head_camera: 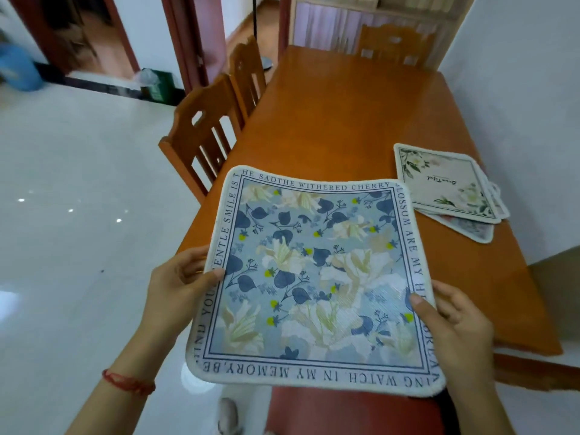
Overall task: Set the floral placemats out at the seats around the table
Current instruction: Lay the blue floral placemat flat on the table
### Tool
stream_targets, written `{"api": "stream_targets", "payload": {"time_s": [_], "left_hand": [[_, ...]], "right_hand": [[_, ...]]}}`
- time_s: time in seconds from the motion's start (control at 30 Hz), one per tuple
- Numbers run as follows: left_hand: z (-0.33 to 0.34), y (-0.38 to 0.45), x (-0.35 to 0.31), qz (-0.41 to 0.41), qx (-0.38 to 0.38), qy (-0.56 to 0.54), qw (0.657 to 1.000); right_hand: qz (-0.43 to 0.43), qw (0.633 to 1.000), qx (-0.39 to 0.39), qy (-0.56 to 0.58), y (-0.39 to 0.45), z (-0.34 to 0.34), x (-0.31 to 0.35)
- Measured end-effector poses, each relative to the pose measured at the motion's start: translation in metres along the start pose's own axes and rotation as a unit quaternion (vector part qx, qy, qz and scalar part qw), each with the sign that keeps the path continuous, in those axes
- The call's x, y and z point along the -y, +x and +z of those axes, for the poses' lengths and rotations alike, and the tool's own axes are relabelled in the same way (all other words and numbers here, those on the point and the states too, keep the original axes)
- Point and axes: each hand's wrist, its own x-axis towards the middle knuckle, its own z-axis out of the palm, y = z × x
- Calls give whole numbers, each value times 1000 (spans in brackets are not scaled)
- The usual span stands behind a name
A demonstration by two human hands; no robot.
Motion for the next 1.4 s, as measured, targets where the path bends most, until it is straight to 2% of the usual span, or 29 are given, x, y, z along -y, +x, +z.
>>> {"api": "stream_targets", "payload": {"time_s": [0.33, 0.6, 0.8, 1.07, 1.4], "left_hand": [[-77, -40, 22, -10, -101, -5, 995], [-171, -65, 54, -29, -183, -20, 982], [-254, -86, 85, -56, -232, -38, 970], [-356, -112, 121, -96, -290, -54, 950], [-432, -114, 145, -139, -377, -67, 913]], "right_hand": [[12, 994, 104, -3, -28, 62, 0], [-3, 981, 191, -29, -68, 150, -5], [5, 972, 228, -50, -116, 226, -20], [13, 957, 279, -79, -179, 319, -40], [14, 924, 372, -86, -200, 423, -47]]}}
